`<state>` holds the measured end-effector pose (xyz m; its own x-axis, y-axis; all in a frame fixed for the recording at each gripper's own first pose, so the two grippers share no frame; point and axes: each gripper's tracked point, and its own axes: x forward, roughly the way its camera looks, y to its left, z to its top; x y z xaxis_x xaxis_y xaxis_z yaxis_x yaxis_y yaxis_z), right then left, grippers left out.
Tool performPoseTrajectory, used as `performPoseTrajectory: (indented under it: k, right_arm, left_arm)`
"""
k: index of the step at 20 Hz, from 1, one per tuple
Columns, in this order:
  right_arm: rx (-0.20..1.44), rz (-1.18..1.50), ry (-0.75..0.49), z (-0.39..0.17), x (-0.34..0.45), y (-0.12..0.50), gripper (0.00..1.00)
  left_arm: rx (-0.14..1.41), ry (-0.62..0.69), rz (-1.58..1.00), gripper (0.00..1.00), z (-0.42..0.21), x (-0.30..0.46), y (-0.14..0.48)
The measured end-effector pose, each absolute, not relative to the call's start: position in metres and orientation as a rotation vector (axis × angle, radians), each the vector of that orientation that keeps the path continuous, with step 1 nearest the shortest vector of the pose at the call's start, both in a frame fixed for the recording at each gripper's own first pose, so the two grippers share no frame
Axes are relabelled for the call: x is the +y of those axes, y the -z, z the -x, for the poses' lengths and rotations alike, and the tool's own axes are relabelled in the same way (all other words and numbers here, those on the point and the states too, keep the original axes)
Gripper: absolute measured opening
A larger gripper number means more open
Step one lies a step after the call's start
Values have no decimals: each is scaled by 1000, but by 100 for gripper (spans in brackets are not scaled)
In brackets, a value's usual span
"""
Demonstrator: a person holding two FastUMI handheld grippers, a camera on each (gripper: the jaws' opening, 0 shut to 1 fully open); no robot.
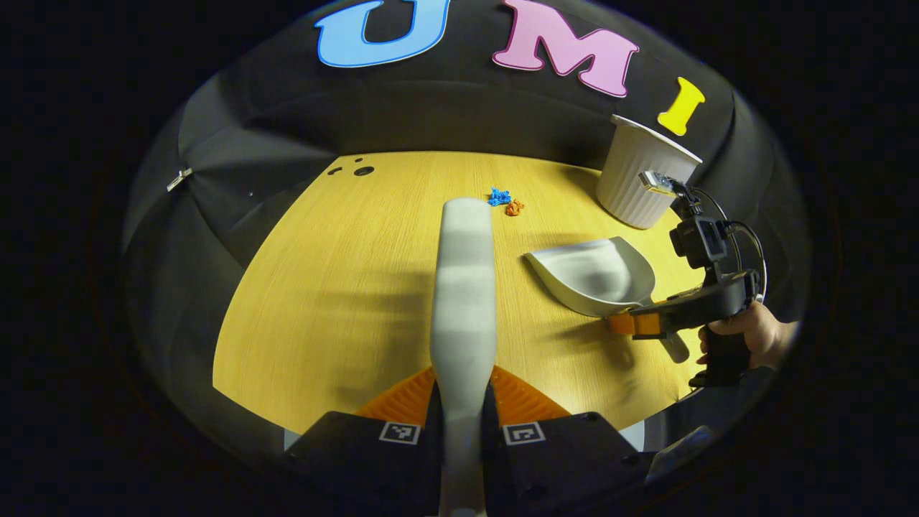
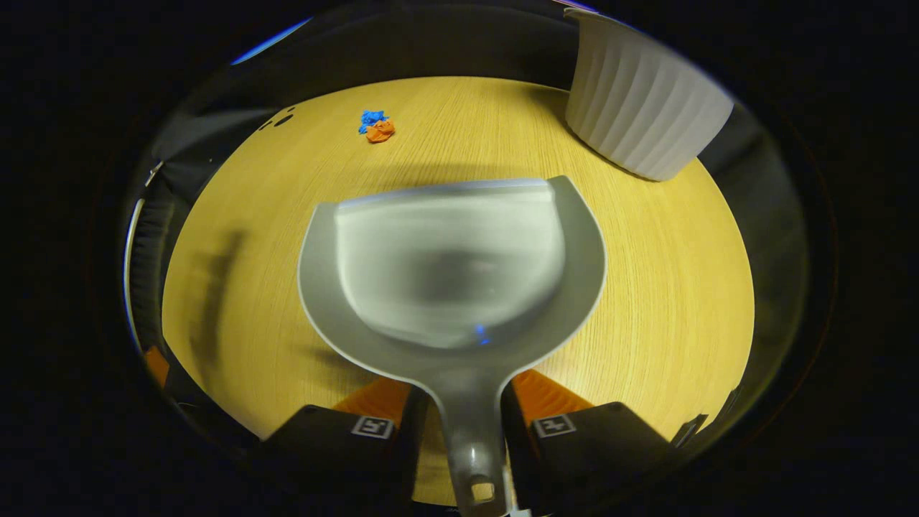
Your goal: Pick up the small broom and dustpan from the desktop, sweep the trash into the dustpan with the broom, and then empty the trash into the garbage bin.
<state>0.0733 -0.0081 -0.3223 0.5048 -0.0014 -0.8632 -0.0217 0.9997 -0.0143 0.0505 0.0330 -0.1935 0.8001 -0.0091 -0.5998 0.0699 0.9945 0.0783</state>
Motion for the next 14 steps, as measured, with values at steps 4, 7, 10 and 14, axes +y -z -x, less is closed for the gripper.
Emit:
performPoseTrajectory:
  k: [4, 7, 10, 14]
  right_arm:
    - [1001, 54, -92, -75, -7, 319, 35]
    - [951, 100, -124, -75, -9, 320, 37]
    - [934, 116, -176, -76, -9, 319, 37]
    - [905, 136, -254, -74, -16, 303, 37]
  left_arm:
    - [644, 28, -101, 28, -66, 34, 197]
    - [644, 34, -84, 28, -84, 36, 197]
    - [657, 16, -86, 26, -115, 49, 196]
    - [684, 2, -126, 27, -167, 66, 191]
